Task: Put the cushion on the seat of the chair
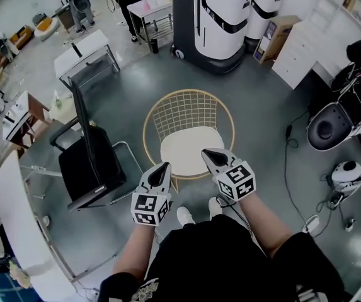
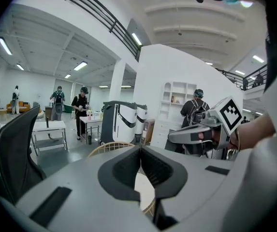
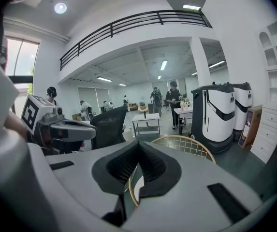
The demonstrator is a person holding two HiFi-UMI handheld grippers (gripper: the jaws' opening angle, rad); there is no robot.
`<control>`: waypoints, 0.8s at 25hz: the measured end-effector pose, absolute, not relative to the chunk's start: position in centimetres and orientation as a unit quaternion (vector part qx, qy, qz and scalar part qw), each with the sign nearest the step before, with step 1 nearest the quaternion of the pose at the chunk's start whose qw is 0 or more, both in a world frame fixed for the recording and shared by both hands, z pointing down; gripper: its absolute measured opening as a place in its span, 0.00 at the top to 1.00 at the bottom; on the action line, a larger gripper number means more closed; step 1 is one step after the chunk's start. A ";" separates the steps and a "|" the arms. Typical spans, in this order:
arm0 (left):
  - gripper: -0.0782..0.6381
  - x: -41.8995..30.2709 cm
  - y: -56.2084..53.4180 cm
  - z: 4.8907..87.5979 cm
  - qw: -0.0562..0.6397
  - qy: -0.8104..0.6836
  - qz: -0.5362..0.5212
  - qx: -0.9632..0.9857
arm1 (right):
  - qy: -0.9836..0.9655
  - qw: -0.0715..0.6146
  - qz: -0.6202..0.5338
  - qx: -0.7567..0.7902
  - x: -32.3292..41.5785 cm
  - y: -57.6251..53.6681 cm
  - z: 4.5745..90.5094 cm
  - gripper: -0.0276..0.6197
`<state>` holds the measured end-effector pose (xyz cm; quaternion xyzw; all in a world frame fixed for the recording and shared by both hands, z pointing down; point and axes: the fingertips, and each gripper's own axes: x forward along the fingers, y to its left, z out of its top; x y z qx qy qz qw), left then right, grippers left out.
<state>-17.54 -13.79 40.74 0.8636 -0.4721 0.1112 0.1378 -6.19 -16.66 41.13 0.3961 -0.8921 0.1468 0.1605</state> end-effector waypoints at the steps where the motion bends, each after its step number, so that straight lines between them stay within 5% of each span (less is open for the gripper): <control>1: 0.86 -17.7 -13.5 40.8 0.141 -0.468 0.110 0.866 | -0.891 0.160 0.148 0.399 -6.4 -16.3 41.1 0.94; 20: 0.87 -16.9 -8.0 44.6 0.174 -0.394 0.136 0.892 | -0.877 0.179 0.170 0.412 -8.2 -9.7 43.5 0.94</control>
